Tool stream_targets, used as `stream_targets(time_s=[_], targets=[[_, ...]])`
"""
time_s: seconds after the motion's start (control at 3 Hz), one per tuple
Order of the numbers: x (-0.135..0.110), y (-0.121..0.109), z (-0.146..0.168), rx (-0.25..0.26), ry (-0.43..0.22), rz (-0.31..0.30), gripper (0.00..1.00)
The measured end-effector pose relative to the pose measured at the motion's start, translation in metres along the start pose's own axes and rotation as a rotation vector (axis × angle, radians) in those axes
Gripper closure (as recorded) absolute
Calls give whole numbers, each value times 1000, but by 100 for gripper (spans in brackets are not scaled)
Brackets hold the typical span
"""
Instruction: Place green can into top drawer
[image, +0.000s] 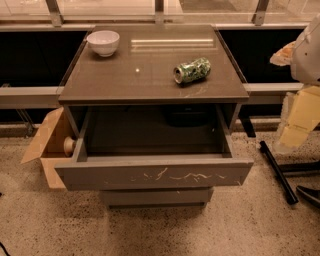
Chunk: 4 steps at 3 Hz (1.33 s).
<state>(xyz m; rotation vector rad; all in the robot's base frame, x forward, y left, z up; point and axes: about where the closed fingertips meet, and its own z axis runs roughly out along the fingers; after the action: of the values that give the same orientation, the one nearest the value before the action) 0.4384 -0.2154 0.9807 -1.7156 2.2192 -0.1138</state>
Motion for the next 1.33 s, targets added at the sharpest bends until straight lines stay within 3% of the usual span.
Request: stream_targets(time_s=[0.33, 0.67, 1.33], targets=[[0, 0, 0, 0, 0, 0, 0], [-4, -16, 12, 2, -42, -44, 0], [-33, -78, 65, -37, -148, -253, 0]])
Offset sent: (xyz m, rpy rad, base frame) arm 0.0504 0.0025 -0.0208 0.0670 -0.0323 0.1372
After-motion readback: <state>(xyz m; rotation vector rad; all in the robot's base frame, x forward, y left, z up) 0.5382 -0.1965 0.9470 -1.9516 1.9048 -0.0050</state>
